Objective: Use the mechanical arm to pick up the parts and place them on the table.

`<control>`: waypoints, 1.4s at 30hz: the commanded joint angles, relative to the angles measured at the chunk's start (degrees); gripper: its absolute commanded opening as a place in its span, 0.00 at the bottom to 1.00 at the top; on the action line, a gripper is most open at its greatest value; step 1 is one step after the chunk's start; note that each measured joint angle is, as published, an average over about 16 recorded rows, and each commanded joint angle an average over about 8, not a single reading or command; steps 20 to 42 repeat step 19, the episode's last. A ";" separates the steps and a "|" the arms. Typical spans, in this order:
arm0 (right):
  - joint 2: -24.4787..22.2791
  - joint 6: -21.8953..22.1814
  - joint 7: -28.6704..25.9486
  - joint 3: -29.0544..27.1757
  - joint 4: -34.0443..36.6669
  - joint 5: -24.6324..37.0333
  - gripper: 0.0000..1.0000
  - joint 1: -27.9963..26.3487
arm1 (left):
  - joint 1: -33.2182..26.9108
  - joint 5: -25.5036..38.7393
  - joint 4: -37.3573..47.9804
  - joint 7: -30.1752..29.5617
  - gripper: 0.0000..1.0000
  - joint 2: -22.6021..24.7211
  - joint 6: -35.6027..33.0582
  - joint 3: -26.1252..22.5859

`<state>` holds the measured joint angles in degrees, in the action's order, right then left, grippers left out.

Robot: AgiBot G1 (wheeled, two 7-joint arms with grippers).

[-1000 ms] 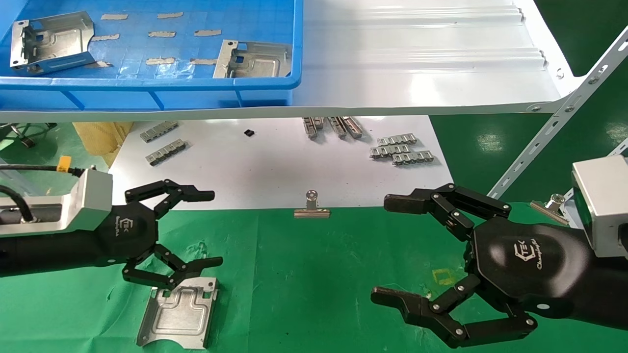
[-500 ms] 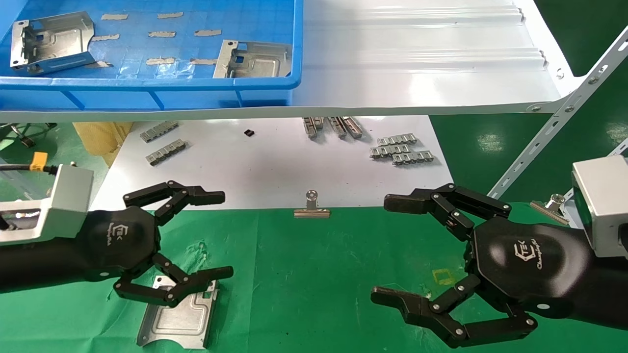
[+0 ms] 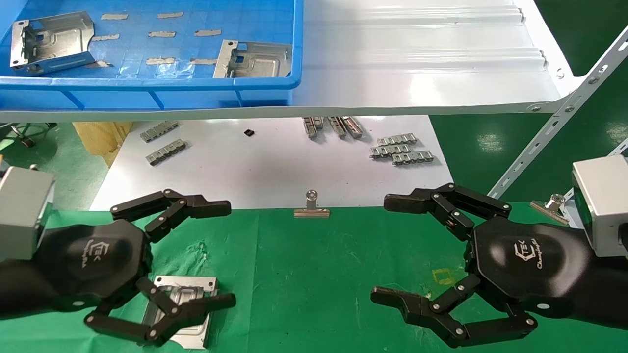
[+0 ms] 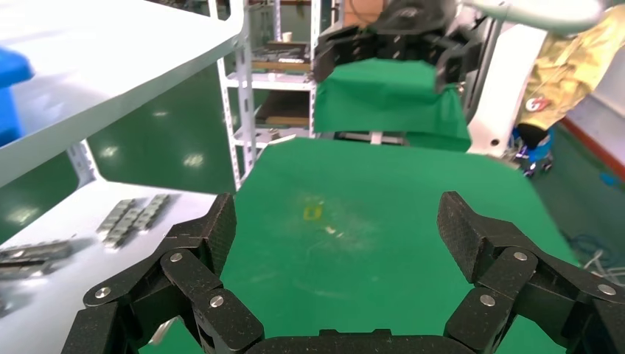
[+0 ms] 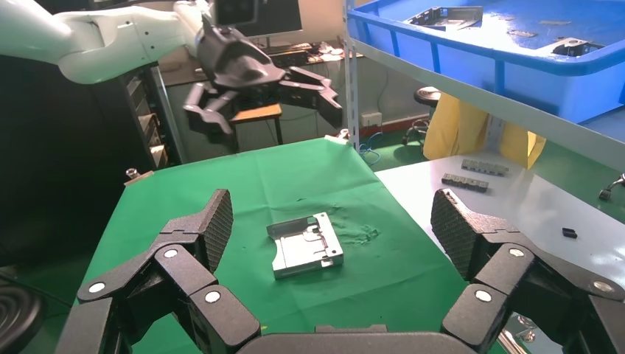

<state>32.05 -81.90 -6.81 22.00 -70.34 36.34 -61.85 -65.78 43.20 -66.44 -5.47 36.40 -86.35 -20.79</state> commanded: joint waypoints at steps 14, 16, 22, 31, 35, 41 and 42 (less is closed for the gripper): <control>-0.01 0.01 0.00 0.00 0.02 -0.02 1.00 0.02 | 5.28 -1.77 -8.89 -6.00 1.00 -1.73 0.80 5.98; -0.01 0.02 0.00 0.00 0.02 -0.02 1.00 0.02 | 5.15 -1.75 -8.63 -5.88 1.00 -1.70 0.80 5.82; -0.01 0.02 0.00 0.00 0.02 -0.02 1.00 0.02 | 5.03 -1.73 -8.42 -5.80 1.00 -1.67 0.80 5.68; -0.01 0.02 0.00 0.00 0.02 -0.02 1.00 0.02 | 5.03 -1.73 -8.42 -5.80 1.00 -1.67 0.80 5.68; -0.01 0.02 0.00 0.00 0.02 -0.02 1.00 0.02 | 5.03 -1.73 -8.42 -5.80 1.00 -1.67 0.80 5.68; -0.01 0.02 0.00 0.00 0.02 -0.02 1.00 0.02 | 5.03 -1.73 -8.42 -5.80 1.00 -1.67 0.80 5.68; -0.01 0.02 0.00 0.00 0.02 -0.02 1.00 0.02 | 5.03 -1.73 -8.42 -5.80 1.00 -1.67 0.80 5.68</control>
